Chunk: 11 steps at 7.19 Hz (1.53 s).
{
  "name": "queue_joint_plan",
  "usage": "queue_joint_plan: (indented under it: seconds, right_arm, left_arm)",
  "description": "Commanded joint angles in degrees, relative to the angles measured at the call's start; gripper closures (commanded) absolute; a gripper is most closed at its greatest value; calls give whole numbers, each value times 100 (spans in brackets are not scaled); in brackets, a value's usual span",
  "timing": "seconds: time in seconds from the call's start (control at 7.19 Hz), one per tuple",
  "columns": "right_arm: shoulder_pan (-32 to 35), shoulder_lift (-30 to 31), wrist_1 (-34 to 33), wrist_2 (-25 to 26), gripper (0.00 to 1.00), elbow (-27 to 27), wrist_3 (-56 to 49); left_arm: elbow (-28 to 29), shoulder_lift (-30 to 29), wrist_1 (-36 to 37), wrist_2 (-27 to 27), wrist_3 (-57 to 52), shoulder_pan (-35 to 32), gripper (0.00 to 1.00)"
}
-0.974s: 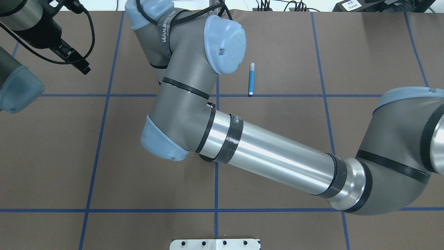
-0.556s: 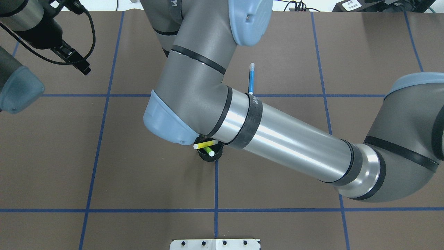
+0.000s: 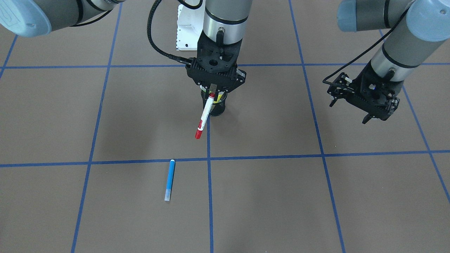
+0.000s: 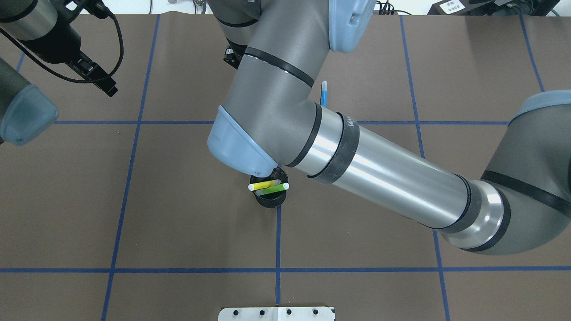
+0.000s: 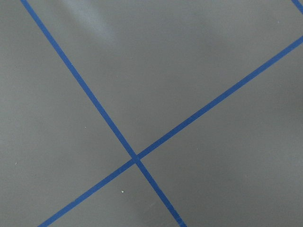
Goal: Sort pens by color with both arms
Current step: 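Lower the right gripper into the cup and grasp the red-capped marker, then lift the red-capped marker out of the cup with the right gripper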
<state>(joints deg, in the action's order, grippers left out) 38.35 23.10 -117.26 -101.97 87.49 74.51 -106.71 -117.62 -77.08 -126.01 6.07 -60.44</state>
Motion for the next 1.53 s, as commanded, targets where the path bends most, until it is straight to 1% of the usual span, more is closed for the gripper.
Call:
queue_joint_plan:
  seconds: [0.0, 0.14, 0.28, 0.42, 0.56, 0.7, 0.83, 1.11, 1.25, 1.39]
  right_arm:
    - [-29, 535, 1199, 893, 100, -64, 55]
    - [-160, 877, 1771, 1385, 100, -126, 55]
    - [-318, 950, 2333, 1956, 100, -509, 116]
    - [-433, 925, 3079, 2432, 100, -1096, 378]
    - [-504, 960, 3434, 2854, 100, -1511, 354]
    - [-678, 1012, 3838, 3328, 100, -1785, 363]
    - [-819, 1204, 4286, 3568, 100, -1840, 363]
    - [-1074, 1259, 4421, 3920, 100, -1840, 406]
    - [-1171, 1424, 4700, 3983, 100, -1840, 398]
    - [-1198, 1513, 4816, 4009, 100, -1840, 372]
  left_arm:
    - [19, -6, 0, -3, 0, 6, 1]
    - [36, -6, 0, -3, 9, 15, 1]
    - [54, -6, 0, -3, 0, 15, 1]
    - [72, -6, 0, -3, 9, 24, 1]
    - [80, -6, 0, -3, 17, 24, 1]
    - [159, -15, -44, -3, 52, 32, 1]
    - [212, -24, -53, -3, 53, 32, 1]
    - [335, -50, -166, -3, 53, 41, 1]
    - [379, -59, -211, -3, 53, 41, 1]
    - [397, -59, -211, -3, 53, 41, 1]
